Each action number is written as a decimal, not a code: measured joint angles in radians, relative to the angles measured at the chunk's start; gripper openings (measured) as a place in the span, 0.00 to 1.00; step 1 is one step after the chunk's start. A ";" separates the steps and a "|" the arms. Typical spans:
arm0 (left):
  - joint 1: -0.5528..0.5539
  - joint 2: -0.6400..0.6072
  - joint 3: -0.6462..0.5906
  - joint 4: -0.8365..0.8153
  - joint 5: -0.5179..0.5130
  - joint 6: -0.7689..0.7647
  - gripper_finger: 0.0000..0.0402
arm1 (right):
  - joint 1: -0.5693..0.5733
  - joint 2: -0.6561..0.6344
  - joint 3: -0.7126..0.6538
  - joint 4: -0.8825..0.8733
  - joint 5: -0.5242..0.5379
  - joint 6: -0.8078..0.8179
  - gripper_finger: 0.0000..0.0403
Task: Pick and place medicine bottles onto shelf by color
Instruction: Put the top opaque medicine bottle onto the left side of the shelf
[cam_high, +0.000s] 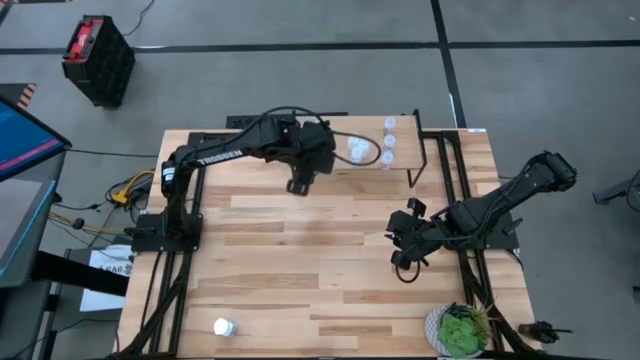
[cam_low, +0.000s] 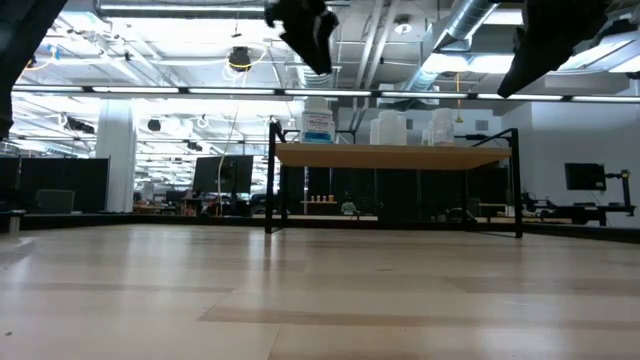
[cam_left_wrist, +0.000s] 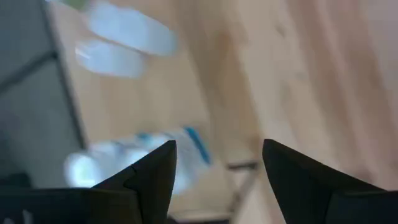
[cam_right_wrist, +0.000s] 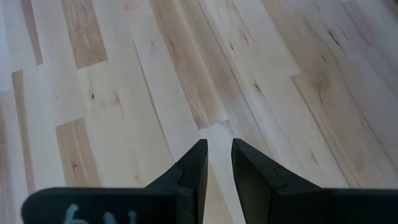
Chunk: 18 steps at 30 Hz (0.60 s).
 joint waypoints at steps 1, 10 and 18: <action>-0.001 0.000 0.001 -0.038 0.015 -0.015 0.56 | 0.000 0.000 0.000 0.000 0.000 0.000 0.24; 0.027 -0.005 0.001 -0.183 0.341 -0.095 0.56 | 0.000 0.000 0.000 0.000 0.000 0.000 0.24; 0.091 -0.005 -0.075 -0.178 0.332 -0.114 0.56 | 0.000 0.000 0.000 0.000 0.000 0.000 0.24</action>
